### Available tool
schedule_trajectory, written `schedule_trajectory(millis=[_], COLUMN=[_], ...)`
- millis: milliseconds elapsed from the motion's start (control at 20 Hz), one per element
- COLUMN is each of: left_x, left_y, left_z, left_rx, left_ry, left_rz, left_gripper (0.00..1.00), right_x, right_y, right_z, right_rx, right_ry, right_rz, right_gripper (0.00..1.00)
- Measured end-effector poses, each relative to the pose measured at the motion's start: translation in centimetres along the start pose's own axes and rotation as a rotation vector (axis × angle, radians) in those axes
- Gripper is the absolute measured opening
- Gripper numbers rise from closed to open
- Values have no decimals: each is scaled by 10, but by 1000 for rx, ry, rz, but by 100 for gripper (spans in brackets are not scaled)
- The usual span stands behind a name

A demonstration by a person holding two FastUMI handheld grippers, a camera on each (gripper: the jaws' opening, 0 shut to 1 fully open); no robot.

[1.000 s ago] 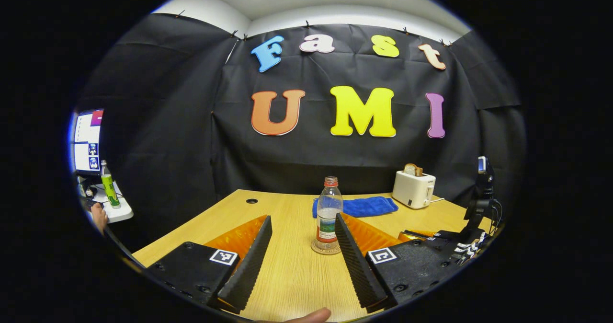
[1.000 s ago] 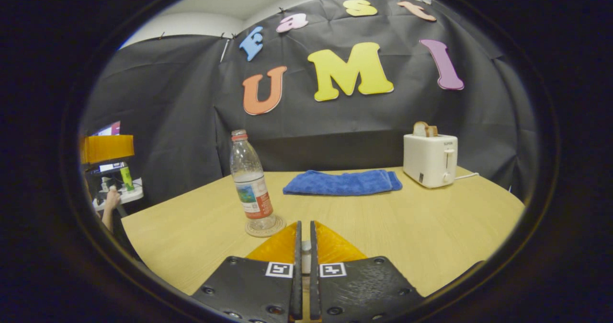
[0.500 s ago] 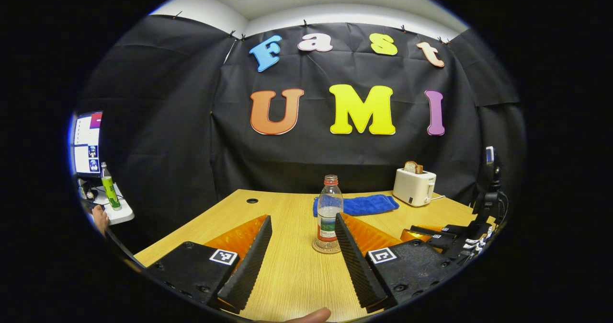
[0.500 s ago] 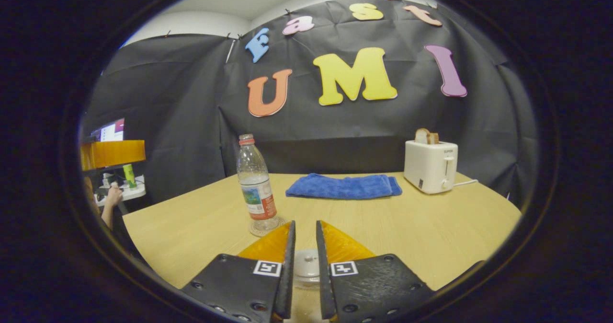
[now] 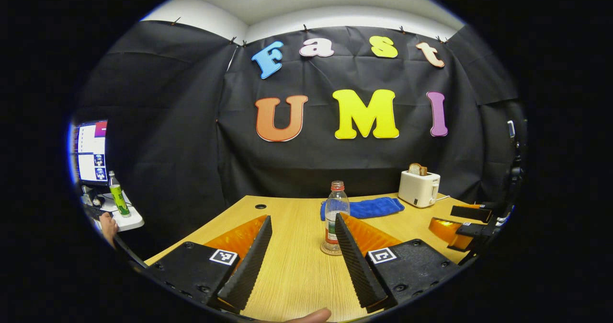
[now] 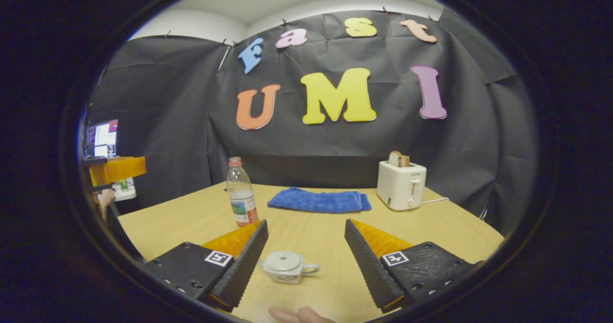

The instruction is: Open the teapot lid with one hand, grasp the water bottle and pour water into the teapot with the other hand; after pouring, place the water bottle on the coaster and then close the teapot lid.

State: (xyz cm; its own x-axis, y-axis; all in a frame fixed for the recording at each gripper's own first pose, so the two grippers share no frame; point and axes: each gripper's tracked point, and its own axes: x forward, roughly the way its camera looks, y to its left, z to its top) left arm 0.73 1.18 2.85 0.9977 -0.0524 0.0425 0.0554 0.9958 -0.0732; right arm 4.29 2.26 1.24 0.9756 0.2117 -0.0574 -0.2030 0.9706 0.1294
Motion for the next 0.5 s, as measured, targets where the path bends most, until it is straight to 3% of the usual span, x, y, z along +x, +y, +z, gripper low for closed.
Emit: schedule_trajectory(millis=[250, 500], left_x=[0, -3], left_y=[-10, -14], left_z=[-3, -1], left_rx=[27, 103], left_ry=[7, 4], left_rz=[-10, 18], left_gripper=[84, 83], right_x=[-30, -66], right_y=[-45, -59], right_z=[19, 40], right_rx=[-81, -42], right_ry=[-33, -80], right_rz=[-83, -63], right_gripper=[96, 97])
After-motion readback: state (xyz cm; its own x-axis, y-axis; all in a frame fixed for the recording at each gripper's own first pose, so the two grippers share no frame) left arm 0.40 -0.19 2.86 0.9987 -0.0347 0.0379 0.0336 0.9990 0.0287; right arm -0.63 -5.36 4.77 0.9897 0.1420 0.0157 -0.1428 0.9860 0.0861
